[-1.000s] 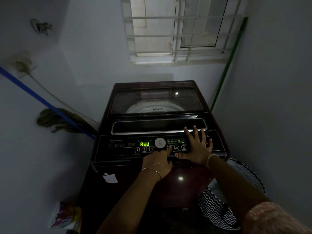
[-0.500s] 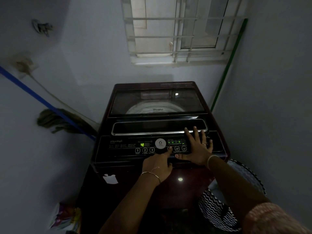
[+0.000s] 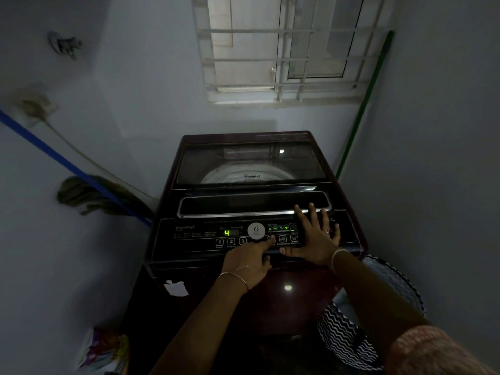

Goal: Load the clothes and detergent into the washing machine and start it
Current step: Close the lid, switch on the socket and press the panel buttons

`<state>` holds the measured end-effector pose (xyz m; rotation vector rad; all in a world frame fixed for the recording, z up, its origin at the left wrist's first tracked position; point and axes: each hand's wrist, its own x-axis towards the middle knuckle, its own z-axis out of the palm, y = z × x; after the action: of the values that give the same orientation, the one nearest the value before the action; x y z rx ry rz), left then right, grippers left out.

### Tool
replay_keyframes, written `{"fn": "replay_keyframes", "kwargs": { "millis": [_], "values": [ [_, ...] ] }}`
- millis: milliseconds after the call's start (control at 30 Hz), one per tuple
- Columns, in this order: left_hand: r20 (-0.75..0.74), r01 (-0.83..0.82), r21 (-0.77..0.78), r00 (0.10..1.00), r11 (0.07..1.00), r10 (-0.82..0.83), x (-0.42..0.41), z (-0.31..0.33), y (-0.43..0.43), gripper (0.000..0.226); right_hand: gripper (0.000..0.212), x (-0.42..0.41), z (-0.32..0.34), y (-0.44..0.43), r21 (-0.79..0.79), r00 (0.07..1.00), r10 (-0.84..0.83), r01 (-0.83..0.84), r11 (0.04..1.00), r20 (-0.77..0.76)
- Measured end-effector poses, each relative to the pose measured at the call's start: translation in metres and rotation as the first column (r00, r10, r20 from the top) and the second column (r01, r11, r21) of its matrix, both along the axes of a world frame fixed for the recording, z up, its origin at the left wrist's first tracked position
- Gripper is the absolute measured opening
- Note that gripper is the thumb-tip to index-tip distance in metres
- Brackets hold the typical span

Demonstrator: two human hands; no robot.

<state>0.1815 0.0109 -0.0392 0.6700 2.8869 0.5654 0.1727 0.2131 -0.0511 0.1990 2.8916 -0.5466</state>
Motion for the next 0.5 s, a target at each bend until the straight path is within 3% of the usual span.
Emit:
{"fn": "replay_keyframes", "kwargs": {
  "millis": [500],
  "values": [
    [0.075, 0.031, 0.165, 0.996, 0.986, -0.044, -0.0038, -0.0073, -0.0055, 0.057, 0.122, 0.0017, 0.0015, -0.0018, -0.013, 1.0, -0.009, 0.009, 1.0, -0.014]
  ]
}}
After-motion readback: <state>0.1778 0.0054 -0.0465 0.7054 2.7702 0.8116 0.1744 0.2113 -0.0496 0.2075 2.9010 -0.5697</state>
